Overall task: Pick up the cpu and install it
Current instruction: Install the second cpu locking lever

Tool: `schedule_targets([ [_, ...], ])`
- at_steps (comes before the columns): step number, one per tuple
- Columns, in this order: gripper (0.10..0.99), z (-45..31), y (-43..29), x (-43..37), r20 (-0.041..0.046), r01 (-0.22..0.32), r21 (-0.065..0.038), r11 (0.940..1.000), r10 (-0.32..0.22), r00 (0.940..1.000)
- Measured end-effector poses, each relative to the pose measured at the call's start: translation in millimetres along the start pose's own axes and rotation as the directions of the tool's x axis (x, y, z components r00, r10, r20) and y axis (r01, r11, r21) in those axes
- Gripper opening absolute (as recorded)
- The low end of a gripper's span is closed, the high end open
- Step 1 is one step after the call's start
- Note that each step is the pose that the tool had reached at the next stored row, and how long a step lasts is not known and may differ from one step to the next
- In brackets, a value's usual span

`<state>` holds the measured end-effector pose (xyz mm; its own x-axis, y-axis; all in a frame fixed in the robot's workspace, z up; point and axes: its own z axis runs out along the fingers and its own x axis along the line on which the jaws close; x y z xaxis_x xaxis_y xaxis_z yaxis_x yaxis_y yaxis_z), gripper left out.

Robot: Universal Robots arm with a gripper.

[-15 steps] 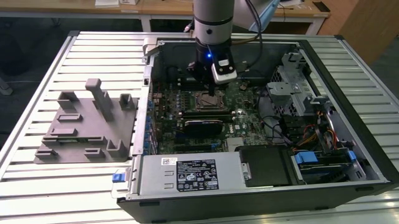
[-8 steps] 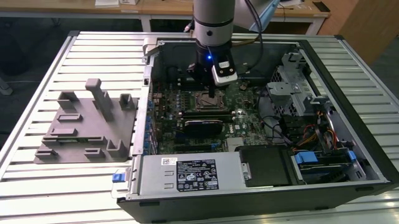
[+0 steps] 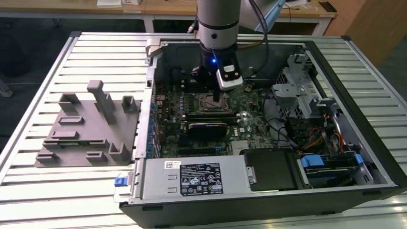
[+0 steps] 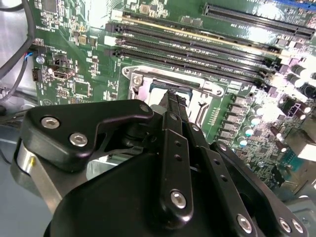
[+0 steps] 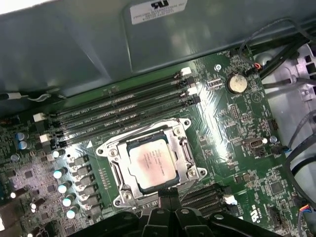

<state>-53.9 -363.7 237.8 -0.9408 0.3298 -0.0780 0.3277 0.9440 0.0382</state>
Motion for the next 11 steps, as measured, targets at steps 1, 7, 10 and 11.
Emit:
schedule_targets([
  [1,0.106,0.0,-0.9,-0.3,0.0,0.0,0.0,1.0,0.0,1.0],
  [7,0.106,-0.1,-7.1,-2.5,0.0,0.0,0.0,1.0,0.0,1.0],
  [10,0.106,-0.1,-10.4,-3.6,0.0,0.0,0.0,1.0,0.0,1.0],
  [11,0.106,-0.1,-11.3,-4.0,0.0,0.0,0.0,1.0,0.0,1.0],
])
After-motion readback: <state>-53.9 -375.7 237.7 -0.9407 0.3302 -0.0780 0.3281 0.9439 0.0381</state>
